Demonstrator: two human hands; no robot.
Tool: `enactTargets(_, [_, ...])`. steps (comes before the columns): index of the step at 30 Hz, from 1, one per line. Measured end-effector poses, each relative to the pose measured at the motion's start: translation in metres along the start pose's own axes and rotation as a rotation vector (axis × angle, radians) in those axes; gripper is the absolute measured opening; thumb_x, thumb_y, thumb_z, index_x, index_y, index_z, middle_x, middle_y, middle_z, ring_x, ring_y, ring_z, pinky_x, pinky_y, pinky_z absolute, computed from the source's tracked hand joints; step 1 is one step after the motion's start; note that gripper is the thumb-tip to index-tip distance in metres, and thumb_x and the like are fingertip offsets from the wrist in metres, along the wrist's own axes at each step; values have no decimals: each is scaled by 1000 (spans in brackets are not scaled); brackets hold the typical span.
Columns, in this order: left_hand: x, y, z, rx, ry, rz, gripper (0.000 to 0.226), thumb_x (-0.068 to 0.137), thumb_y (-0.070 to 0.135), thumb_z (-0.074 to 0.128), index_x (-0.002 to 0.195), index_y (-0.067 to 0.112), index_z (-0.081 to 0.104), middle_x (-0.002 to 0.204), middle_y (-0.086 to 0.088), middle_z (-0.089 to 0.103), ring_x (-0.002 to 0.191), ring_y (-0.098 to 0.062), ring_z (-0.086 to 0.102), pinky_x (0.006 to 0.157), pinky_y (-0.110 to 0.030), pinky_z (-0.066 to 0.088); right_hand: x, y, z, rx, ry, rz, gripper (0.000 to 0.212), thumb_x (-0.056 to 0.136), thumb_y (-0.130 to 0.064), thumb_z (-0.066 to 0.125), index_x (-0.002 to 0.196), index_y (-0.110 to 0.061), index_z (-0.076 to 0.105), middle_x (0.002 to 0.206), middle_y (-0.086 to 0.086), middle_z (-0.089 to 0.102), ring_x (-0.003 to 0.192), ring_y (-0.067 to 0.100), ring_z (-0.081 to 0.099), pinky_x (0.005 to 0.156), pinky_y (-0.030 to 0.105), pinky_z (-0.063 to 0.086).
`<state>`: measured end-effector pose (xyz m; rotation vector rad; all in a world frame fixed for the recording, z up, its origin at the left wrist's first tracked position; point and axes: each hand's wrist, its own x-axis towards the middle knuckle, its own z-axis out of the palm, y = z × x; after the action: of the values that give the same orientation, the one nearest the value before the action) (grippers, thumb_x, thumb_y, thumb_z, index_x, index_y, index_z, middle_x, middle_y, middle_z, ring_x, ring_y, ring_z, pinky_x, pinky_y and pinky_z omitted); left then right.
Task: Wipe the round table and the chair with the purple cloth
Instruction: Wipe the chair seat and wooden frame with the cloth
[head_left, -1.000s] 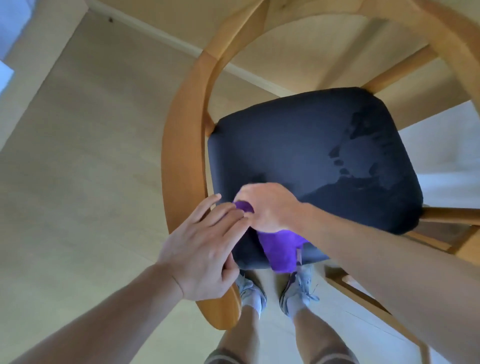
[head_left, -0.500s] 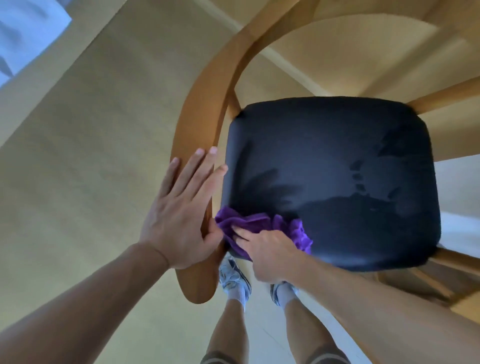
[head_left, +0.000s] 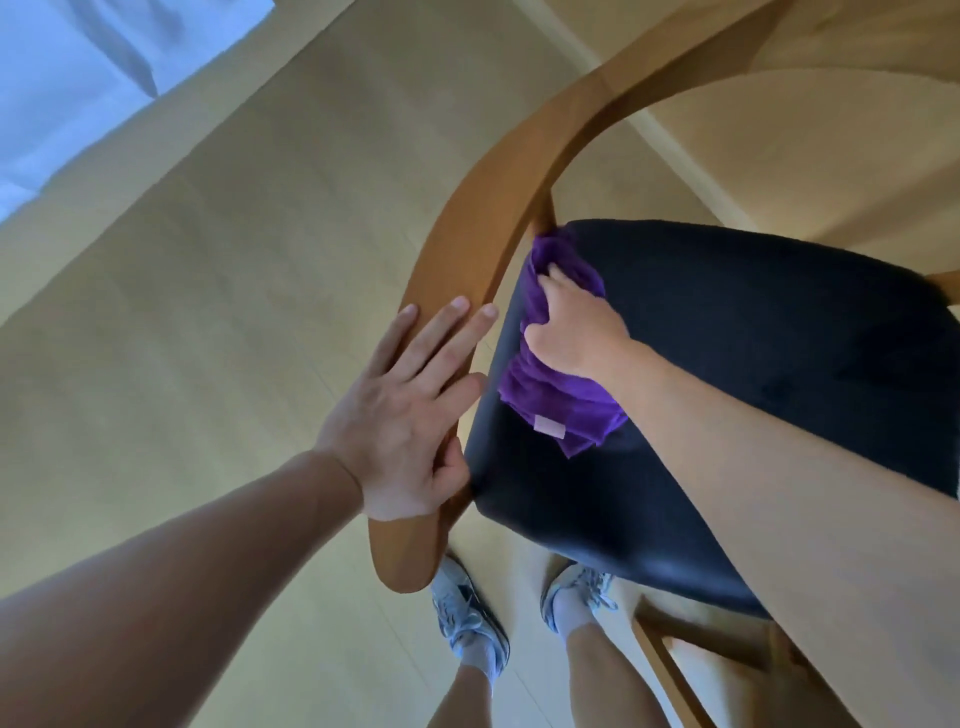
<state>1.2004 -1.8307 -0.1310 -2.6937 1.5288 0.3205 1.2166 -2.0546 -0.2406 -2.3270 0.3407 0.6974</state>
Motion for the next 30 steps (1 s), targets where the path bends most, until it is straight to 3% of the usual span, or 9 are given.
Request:
enactTargets(2, [-1,0,0,-8,-7,2,45,73,42,58,114,24,67,171,-7,19,160,-29,4,128,-55,0,-9,0,23,-125,-64,-15,72,92,-34,48,159,-23,26,171,-6,4,143,36,38,107,48,42])
enactTargets(6, [0,0,-4,-36,-1,5,45,77,42,53,115,23,68,171,-8,19,160,-31,6,127,-57,5,-66,-14,72,-280,-252,-278,36,92,-37,46,121,-25,62,139,-1,57,117,32,60,90,44,46])
enactTargets(9, [-1,0,-1,-46,26,3,42,79,42,51,113,22,66,170,-9,21,160,-32,8,127,-59,8,-112,-17,100,-430,-439,-381,35,88,-34,51,118,-22,63,128,-2,63,107,29,64,89,41,49])
enactTargets(14, [0,-2,3,-56,50,15,42,79,43,50,113,22,66,171,-9,20,160,-31,8,127,-58,6,-88,-13,64,-233,-335,-376,23,96,-39,44,97,-26,63,94,-5,66,88,21,65,77,36,48])
enactTargets(16, [0,-2,3,-56,42,12,44,78,42,52,113,21,68,171,-9,19,160,-31,6,127,-57,4,-66,-14,37,-60,-178,-343,17,94,-36,50,103,-29,63,99,-11,65,95,16,64,74,28,47])
enactTargets(18, [0,-2,3,-53,40,9,44,76,41,54,113,20,69,171,-9,19,160,-31,6,128,-55,2,-35,-14,14,3,-24,-309,37,92,-32,55,128,-26,59,128,-7,62,117,17,60,87,29,48])
enactTargets(21, [-1,-1,3,-55,52,2,44,75,39,56,111,20,70,171,-10,20,160,-31,7,128,-55,2,13,-15,-8,-107,-3,-168,65,93,-32,56,154,-22,37,166,0,26,145,26,40,108,44,43])
enactTargets(24, [0,-2,3,-61,64,4,44,74,37,57,110,18,71,170,-11,23,159,-32,10,128,-55,2,30,-17,1,-360,-92,-62,62,91,-32,59,149,-20,41,171,2,4,135,37,48,92,42,46])
enactTargets(30, [0,-2,0,-72,36,11,47,78,43,52,114,18,69,171,-11,20,159,-34,9,127,-58,5,-44,-31,70,-443,-262,-269,47,92,-35,56,135,-17,54,150,6,41,127,34,53,98,44,45])
